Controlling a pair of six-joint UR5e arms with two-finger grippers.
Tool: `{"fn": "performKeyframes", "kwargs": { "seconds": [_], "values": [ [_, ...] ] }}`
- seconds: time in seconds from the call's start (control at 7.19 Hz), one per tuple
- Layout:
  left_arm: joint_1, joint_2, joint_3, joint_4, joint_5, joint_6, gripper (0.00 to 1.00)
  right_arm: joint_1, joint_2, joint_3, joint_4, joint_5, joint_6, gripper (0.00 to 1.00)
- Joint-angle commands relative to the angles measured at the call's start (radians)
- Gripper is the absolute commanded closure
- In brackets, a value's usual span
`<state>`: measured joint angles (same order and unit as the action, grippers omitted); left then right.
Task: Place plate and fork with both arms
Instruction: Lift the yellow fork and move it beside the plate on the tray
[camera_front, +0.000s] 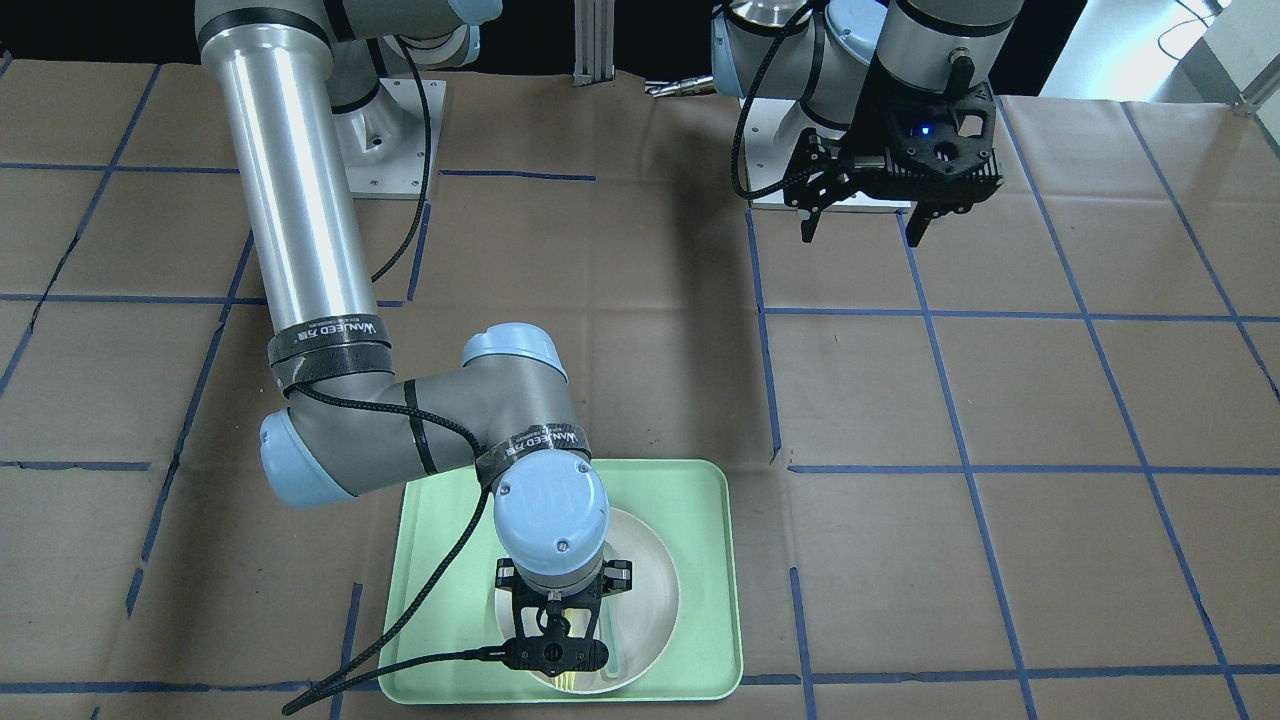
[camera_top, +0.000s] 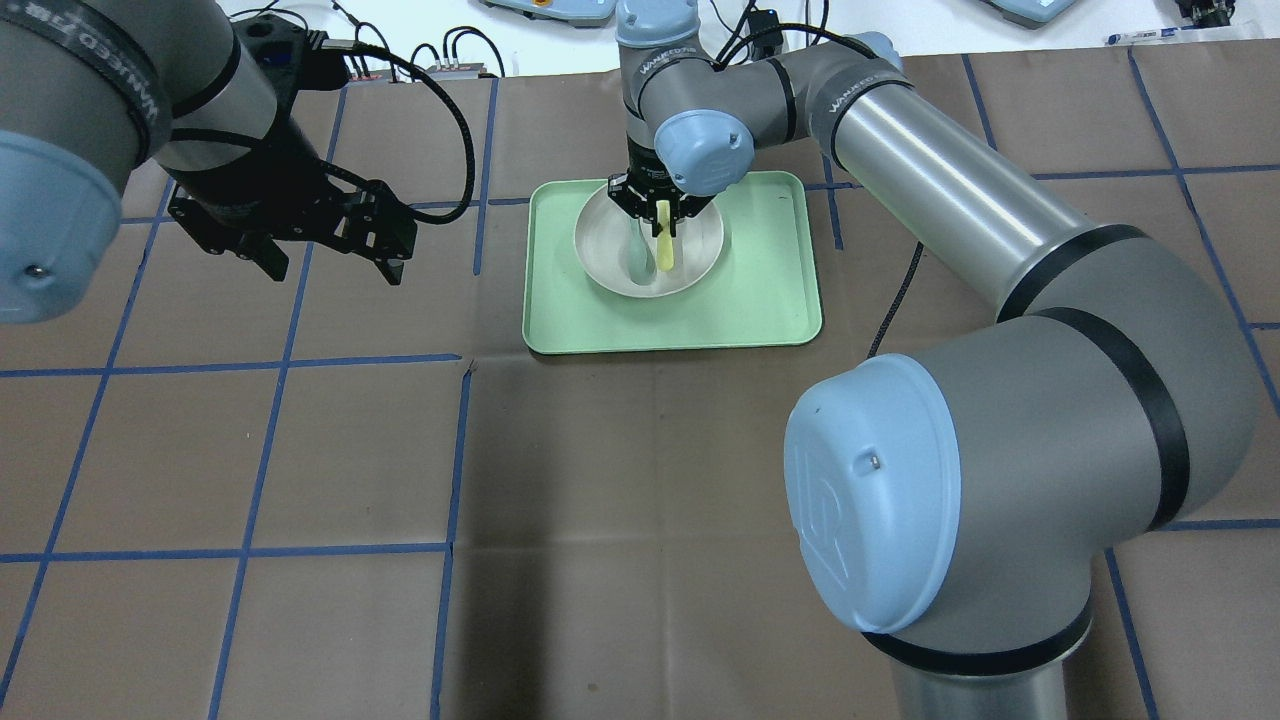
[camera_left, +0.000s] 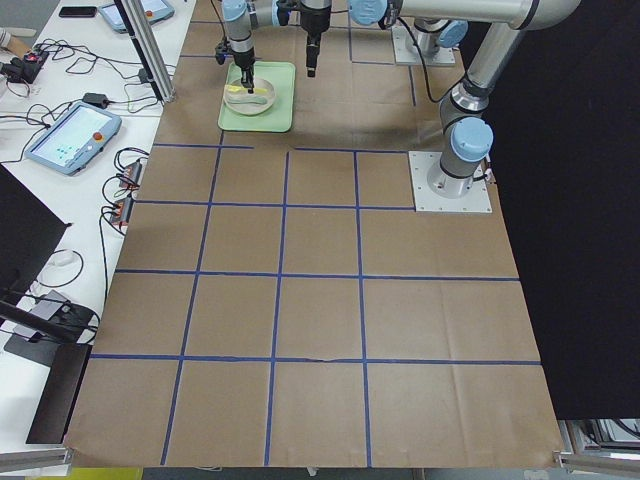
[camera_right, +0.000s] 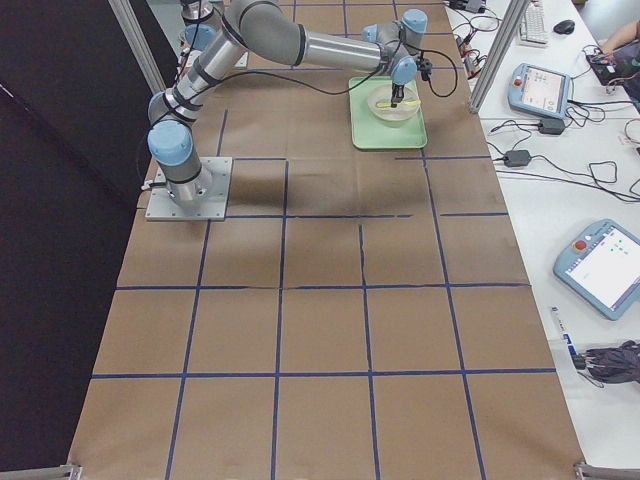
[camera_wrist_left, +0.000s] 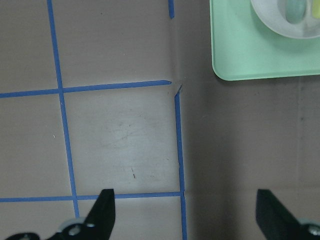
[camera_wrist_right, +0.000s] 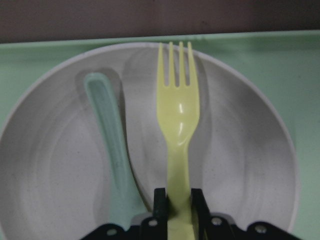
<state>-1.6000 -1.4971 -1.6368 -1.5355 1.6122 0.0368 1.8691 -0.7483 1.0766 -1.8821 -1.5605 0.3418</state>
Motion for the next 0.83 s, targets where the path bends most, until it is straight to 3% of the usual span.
{"fn": "performKeyframes", "kwargs": {
  "seconds": [0.0,0.28,0.7],
  "values": [
    [0.0,0.0,0.0,0.0,0.0,0.0,0.0,-0.013,-0.054,-0.001,0.085,0.0,0.002,0.97],
    [0.002,0.001,-0.002,0.0,0.0,0.0,0.0,-0.066,-0.083,0.023,0.145,-0.015,-0.016,0.97],
    [0.003,0.004,-0.017,0.005,0.0,0.0,0.0,-0.142,-0.095,0.057,0.143,-0.018,-0.062,0.98]
  ]
}}
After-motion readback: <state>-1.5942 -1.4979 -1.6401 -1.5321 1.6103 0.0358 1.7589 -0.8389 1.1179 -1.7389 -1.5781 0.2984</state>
